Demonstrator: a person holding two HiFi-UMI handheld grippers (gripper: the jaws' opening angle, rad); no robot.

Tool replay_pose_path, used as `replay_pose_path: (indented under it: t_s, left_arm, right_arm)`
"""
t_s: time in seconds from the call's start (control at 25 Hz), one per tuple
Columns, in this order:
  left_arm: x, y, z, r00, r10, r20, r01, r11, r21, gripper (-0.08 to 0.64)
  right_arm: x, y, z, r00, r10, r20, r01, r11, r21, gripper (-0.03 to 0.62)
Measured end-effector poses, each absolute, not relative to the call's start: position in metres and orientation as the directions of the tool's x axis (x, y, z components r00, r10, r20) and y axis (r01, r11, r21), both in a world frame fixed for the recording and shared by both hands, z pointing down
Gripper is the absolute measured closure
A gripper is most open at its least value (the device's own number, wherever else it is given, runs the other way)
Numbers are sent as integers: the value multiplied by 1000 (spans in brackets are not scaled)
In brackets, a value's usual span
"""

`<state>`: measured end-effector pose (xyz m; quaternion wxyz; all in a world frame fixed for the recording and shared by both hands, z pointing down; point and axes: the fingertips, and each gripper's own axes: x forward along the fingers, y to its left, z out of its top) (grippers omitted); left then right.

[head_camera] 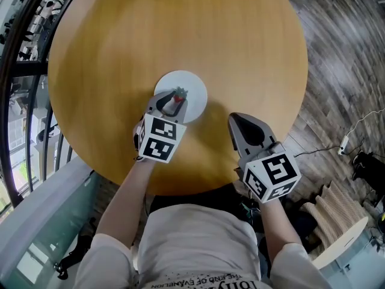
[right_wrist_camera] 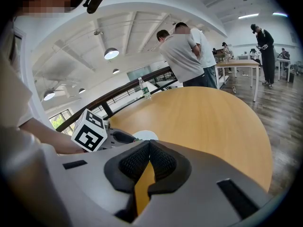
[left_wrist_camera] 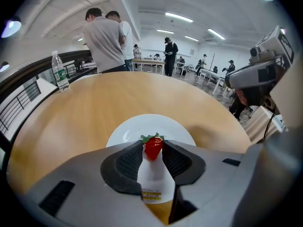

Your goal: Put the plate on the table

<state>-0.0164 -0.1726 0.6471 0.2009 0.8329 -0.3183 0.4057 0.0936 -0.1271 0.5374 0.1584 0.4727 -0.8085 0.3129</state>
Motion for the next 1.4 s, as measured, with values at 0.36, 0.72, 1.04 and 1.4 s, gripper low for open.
replay_pose_path:
  t_s: [0.36, 0.72, 1.04, 1.4]
  left_arm:
    - [-13, -174, 648, 460, -355, 814, -698, -711, 85, 413]
    - [-12, -173, 648, 470, -343, 813, -698, -708, 104, 386]
    - [-17, -172, 621, 477, -384, 791, -714, -694, 94, 379]
    - [-40, -139, 533, 532, -485, 694, -733, -674, 92, 478]
  right_arm:
    - [96, -128, 537, -507, -667, 547, -861, 356, -363, 568]
    - [99, -130, 537, -503, -667, 549, -863, 352, -362, 568]
    - [100, -127, 522, -502, -675, 540, -864, 363, -349, 568]
    - [94, -113, 467, -509, -708, 489, -860, 395, -324, 568]
